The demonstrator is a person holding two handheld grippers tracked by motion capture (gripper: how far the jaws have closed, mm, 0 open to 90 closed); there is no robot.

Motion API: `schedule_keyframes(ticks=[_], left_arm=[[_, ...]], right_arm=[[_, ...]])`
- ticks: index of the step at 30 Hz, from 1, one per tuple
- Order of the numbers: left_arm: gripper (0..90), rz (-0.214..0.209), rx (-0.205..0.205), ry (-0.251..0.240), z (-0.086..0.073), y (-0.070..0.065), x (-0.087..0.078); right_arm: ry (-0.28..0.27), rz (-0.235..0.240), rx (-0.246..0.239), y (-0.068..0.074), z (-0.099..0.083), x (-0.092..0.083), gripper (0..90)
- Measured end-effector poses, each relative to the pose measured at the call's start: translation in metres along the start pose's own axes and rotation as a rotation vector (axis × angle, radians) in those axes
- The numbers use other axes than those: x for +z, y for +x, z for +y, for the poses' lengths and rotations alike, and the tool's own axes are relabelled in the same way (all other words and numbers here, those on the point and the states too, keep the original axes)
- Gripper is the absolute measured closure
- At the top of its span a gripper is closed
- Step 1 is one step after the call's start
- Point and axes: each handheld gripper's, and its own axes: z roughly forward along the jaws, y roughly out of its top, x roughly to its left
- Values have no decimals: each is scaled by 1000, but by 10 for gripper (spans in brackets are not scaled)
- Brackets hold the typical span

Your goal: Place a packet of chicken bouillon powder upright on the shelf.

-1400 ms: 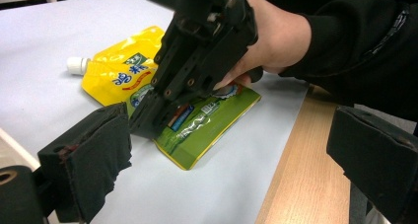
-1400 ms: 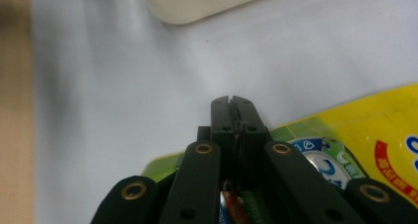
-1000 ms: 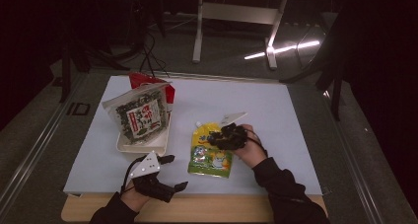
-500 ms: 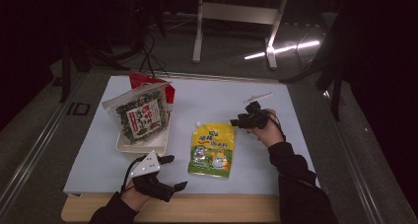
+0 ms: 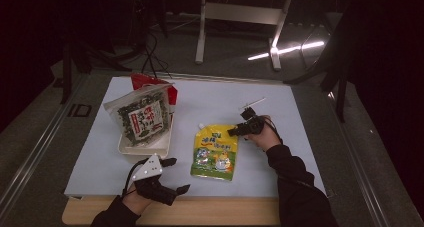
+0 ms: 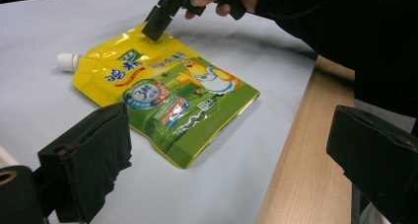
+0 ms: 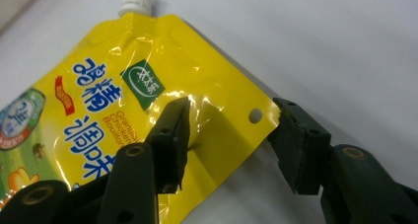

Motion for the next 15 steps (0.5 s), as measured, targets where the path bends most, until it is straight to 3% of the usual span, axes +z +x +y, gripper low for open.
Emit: schedule_keyframes(ticks=[6, 9, 11, 15], left_arm=[[42, -2, 2, 0, 0, 1, 1], [42, -3, 0, 2, 0, 1, 1], [42, -4, 2, 2, 0, 1, 1], [42, -9, 3, 0, 1, 0, 1]], right_arm=[[-15, 40, -16, 4, 3, -11, 727], [15, 41, -49, 12, 5, -7, 754], [42, 6, -65, 16, 5, -1, 790], [49, 9, -56, 18, 4, 4, 862]])
